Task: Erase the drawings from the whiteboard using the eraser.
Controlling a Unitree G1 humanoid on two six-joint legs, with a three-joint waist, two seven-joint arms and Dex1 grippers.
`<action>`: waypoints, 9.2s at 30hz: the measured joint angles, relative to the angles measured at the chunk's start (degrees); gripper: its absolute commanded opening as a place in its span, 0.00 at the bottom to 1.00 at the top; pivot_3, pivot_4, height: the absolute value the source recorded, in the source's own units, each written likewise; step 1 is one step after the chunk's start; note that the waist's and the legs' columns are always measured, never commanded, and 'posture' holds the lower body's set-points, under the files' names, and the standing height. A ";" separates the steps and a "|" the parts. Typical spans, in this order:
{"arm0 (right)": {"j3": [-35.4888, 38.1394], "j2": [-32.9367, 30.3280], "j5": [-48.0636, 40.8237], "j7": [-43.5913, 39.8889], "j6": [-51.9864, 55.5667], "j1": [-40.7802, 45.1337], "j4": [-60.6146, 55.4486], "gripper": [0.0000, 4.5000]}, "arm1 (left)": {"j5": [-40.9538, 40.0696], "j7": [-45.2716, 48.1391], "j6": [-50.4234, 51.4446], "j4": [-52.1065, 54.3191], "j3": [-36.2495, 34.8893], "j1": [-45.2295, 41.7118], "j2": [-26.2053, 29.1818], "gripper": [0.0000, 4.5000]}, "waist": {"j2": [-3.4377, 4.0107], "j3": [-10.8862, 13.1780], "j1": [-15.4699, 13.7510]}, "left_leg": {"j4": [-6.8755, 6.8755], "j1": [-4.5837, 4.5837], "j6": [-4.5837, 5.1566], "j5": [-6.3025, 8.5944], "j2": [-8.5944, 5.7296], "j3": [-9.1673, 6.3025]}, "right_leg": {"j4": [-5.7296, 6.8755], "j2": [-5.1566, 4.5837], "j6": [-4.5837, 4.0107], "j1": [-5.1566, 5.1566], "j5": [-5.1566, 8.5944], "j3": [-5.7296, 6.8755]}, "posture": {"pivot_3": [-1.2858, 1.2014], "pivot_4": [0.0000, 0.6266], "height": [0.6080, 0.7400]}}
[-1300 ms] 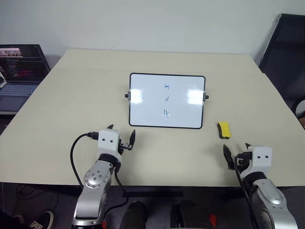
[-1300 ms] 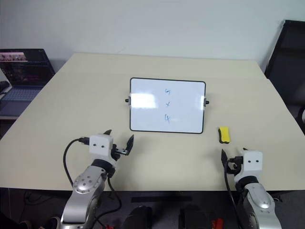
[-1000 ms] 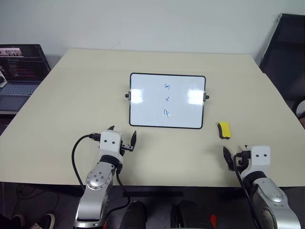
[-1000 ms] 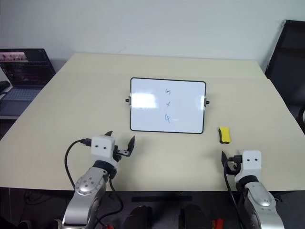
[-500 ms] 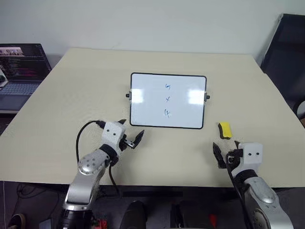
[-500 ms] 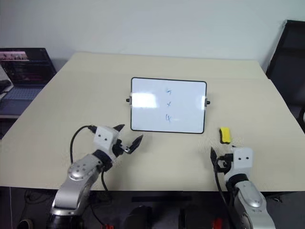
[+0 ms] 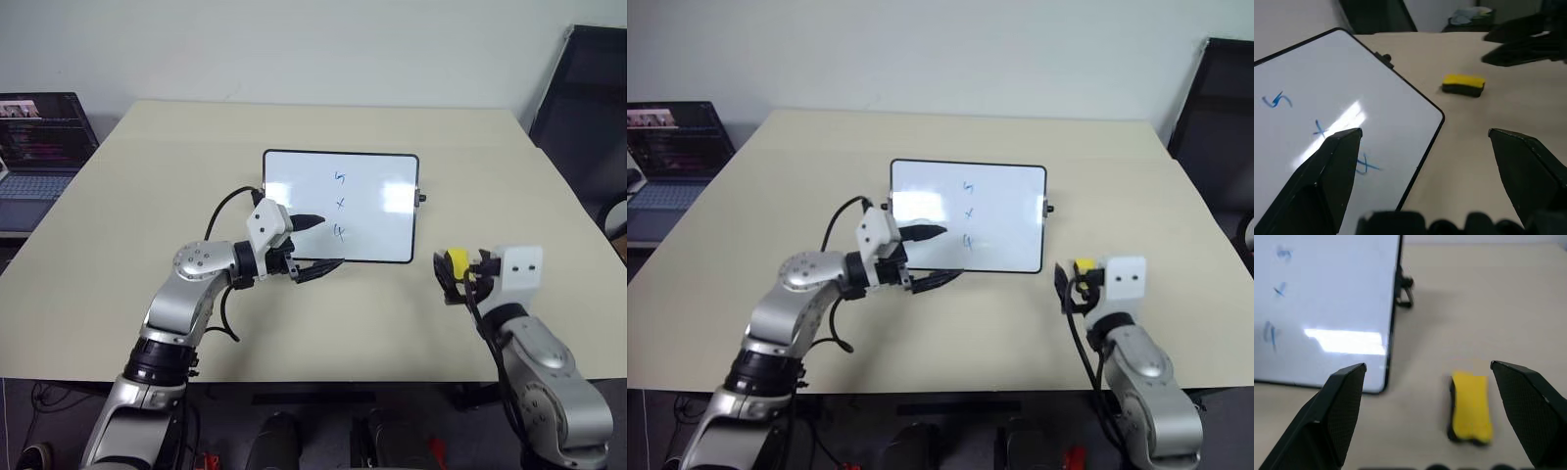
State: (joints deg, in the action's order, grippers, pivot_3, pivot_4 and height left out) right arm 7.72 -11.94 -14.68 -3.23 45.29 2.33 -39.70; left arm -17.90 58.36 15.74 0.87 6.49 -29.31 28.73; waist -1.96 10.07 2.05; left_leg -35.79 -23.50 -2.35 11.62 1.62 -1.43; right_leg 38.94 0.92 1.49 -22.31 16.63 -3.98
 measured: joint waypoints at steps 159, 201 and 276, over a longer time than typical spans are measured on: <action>-20.07 4.38 23.91 -22.58 -38.29 64.10 87.53 0.22 | 5.59 -18.94 24.86 7.88 0.31 -4.70 2.77 1.00 | 0.03 -0.01 1.27 | -0.28 -0.50 0.01 0.01 -0.05 0.03 | 0.96 -0.10 -0.21 -0.89 -0.30 -0.11 | 0.52 0.24 1.00; -22.70 1.75 25.17 -26.42 -29.19 56.11 72.51 0.22 | 5.33 -18.98 24.10 9.64 0.57 -3.31 2.46 1.00 | 0.03 -0.01 1.30 | -0.29 -0.44 0.01 0.00 -0.03 0.04 | 1.01 -0.06 -0.23 -0.88 -0.28 -0.12 | 0.52 0.24 1.00; -26.52 -2.49 22.45 -27.32 -28.00 47.37 60.53 0.22 | -0.97 -8.93 13.69 4.44 -5.66 6.75 7.52 1.00 | 0.01 0.01 1.07 | -0.30 -0.61 0.01 0.02 -0.02 0.03 | 0.90 -0.10 -0.27 -0.92 -0.25 0.03 | 0.52 0.24 1.00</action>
State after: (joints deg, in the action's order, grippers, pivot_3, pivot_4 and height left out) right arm -18.80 -14.43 7.77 -30.55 17.29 49.71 20.83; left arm -18.87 49.43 29.43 5.32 0.84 -22.56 36.25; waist -1.96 10.07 3.13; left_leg -36.08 -24.11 -2.33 11.64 1.61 -1.41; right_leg 39.83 0.82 1.22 -23.23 16.38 -3.95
